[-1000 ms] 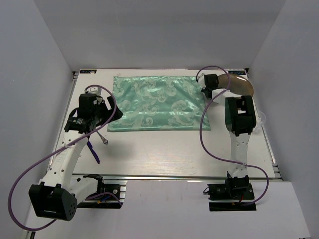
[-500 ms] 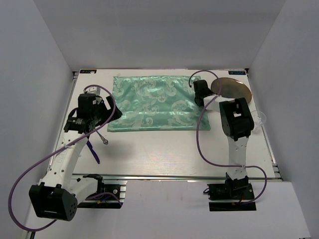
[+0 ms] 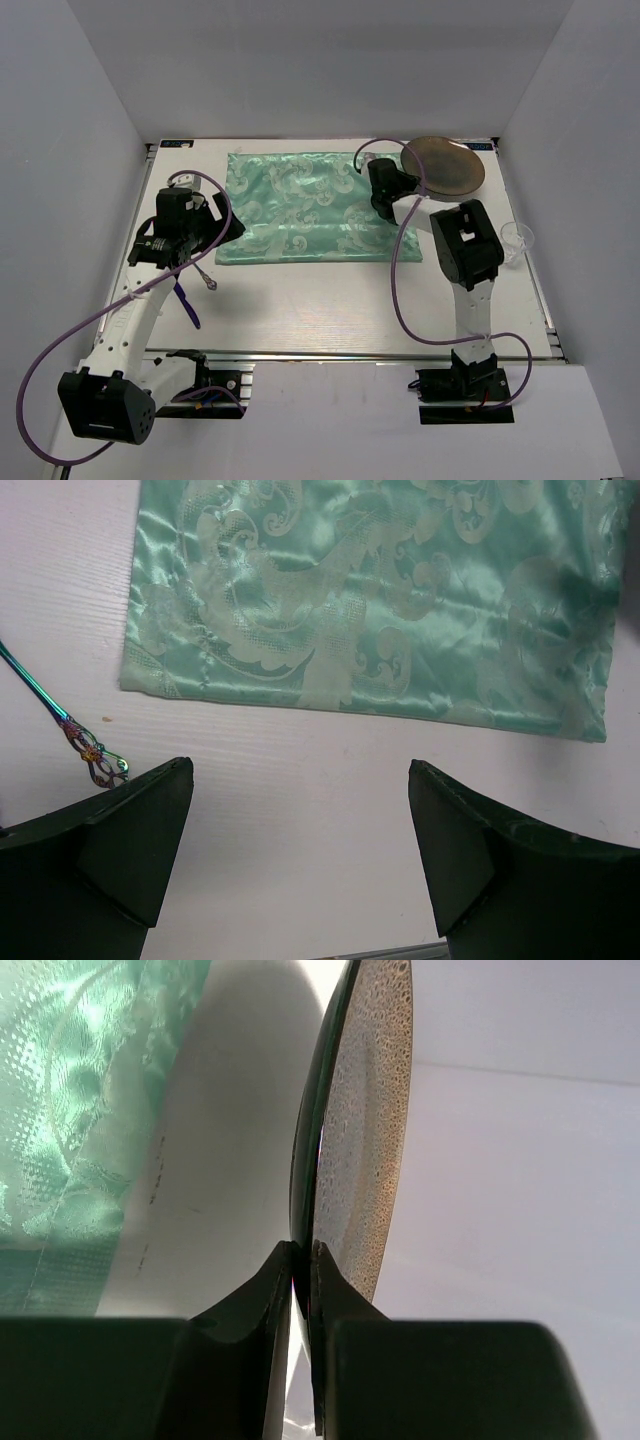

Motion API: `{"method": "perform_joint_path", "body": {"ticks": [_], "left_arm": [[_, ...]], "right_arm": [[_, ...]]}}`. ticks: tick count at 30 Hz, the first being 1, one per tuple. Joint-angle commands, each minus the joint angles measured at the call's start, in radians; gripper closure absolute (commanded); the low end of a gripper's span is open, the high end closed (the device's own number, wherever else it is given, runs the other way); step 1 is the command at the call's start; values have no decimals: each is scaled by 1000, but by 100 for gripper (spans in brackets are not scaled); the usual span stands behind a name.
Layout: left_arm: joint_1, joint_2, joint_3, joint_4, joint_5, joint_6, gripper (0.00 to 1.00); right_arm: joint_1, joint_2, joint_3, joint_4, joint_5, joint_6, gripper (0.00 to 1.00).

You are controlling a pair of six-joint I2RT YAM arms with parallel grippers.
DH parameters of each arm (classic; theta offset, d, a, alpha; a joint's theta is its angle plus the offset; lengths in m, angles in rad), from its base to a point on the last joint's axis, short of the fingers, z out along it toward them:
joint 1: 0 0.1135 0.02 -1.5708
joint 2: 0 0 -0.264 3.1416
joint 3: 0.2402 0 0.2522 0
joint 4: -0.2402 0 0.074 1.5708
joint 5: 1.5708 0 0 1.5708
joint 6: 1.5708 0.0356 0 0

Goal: Set the dinner table for one person

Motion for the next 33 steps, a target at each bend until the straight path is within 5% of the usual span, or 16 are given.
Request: {"method": "perform_joint_path", "body": {"ticks": [1,16,21,33], "left_arm": [[5,-21,-1,11,9,-3,2],[81,-46,21,-55,-203,-115,2],[110,-58,1,-49,-198,-124,2],[161,-63,-8,-50,-185,-136,2]], "right_arm": [[18,-141,23,222,175,-143,100],[358,-218,-123,340,243,-100,100],[453,-161,-126,557,280,-195,100],[596,-2,86,252,205,4,100]]}}
